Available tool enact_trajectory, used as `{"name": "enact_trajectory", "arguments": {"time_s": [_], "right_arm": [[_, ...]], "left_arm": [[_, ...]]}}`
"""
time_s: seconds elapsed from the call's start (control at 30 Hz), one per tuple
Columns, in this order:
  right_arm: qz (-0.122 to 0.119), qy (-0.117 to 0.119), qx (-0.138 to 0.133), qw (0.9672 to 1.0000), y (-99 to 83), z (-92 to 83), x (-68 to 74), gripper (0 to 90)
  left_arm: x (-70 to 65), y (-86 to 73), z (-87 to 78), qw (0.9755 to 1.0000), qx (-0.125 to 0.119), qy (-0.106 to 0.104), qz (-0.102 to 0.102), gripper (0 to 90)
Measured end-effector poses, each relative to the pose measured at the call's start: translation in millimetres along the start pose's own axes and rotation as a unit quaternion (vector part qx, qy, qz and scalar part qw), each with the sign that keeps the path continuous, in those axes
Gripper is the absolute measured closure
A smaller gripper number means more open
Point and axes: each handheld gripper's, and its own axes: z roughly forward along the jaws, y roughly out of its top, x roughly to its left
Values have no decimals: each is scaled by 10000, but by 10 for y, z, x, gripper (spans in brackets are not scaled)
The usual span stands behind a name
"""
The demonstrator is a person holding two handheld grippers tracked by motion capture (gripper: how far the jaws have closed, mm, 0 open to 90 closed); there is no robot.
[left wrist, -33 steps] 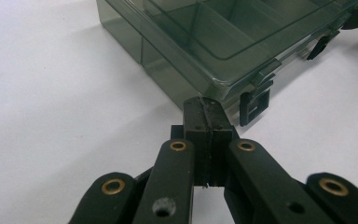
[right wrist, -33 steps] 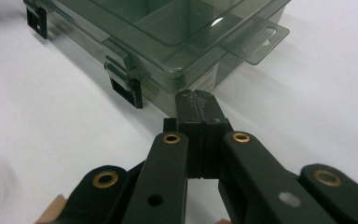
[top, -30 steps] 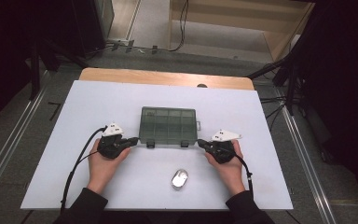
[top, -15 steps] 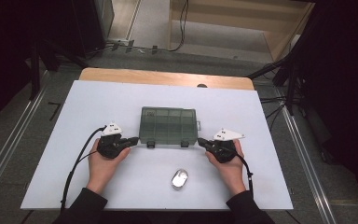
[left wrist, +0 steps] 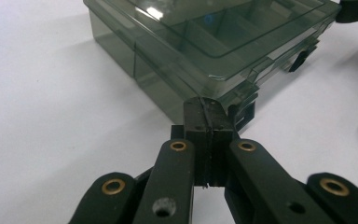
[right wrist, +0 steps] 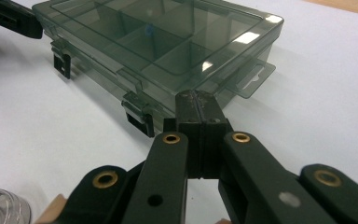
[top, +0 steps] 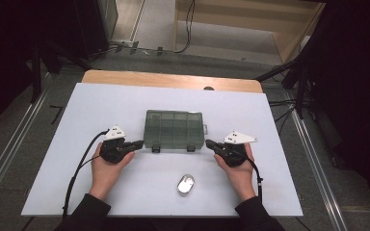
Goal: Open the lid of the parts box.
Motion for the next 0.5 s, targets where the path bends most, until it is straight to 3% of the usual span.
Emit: {"name": "enact_trajectory", "arguments": {"time_s": [0.33,0.5], "right_arm": [[13,-29,-24,10000,17,-11,18,879],[-2,134,-249,9996,73,-64,13,775]], "left_arm": [[-1,43,-34,9996,-270,-88,-59,895],[5,93,-47,9990,-427,-115,-79,895]]}}
